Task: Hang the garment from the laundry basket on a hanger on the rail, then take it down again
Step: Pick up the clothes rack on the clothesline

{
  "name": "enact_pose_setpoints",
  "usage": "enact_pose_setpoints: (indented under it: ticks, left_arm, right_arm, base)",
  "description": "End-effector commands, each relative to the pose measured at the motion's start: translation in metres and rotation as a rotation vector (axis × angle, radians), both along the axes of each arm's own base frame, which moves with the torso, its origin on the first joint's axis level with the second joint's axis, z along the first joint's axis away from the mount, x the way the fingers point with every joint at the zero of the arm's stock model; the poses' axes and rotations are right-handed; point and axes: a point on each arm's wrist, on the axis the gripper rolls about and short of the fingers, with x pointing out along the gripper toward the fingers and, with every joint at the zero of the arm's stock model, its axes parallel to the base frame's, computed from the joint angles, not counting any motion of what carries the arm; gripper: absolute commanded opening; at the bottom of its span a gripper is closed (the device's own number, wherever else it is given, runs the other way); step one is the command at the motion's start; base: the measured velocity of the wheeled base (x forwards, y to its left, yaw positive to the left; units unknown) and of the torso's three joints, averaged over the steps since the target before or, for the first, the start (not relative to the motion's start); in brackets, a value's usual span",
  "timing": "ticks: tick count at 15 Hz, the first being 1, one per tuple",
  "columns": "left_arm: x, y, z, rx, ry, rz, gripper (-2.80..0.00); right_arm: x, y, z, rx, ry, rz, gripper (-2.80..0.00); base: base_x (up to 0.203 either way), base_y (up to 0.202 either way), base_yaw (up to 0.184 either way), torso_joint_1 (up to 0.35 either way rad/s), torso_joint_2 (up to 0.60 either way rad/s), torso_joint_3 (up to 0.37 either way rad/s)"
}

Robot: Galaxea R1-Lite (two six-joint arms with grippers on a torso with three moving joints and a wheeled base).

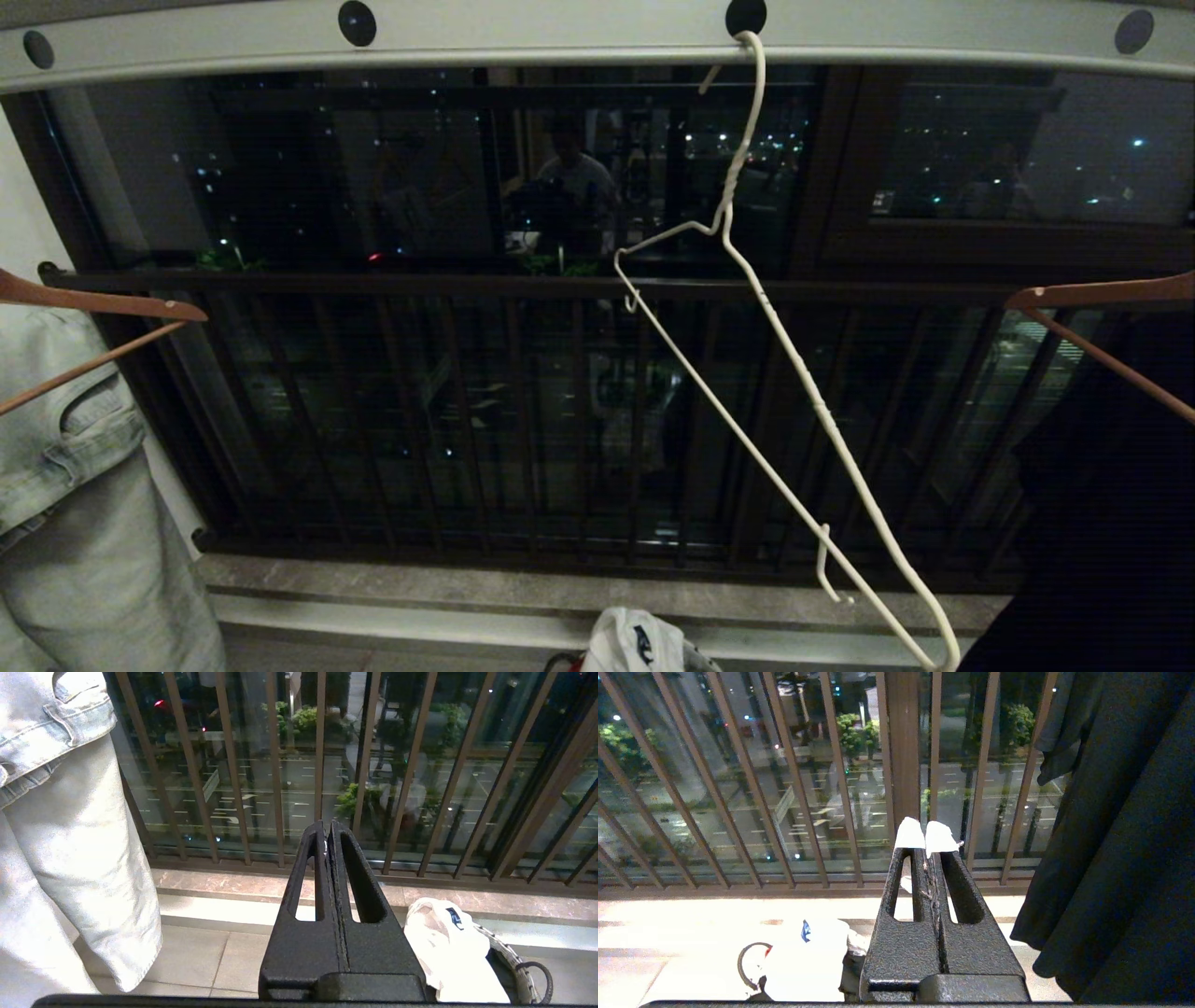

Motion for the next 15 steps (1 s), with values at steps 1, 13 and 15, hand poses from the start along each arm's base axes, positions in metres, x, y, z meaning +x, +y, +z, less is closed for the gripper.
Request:
enact_pose_setpoints:
  ticks: [1,13,15]
  left_arm:
    - [0.0001,0.0,0.0,-0.001,0.001,0.001,-2.8]
    - [0.0,0.0,0.0003,-0.001,0.001,0.002,-2.8]
    - [0.0,0.0,0.0003,-0.003,0.001,0.002,-2.8]
  right_arm:
    - [0.0001,0.0,0.0001,0.001,0.001,0.0,-2.8]
    - [0.0001,0.0,0.0001,0.001,0.001,0.0,-2.8]
    - [0.0002,0.0,-0.0003,0.001,0.002,-0.001,-2.8]
  base:
    - [0.0,0.0,0.0,0.0,0.0,0.0]
    - [0.0,0.0,0.0,0.0,0.0,0.0]
    - [0.0,0.0,0.0,0.0,0.0,0.0]
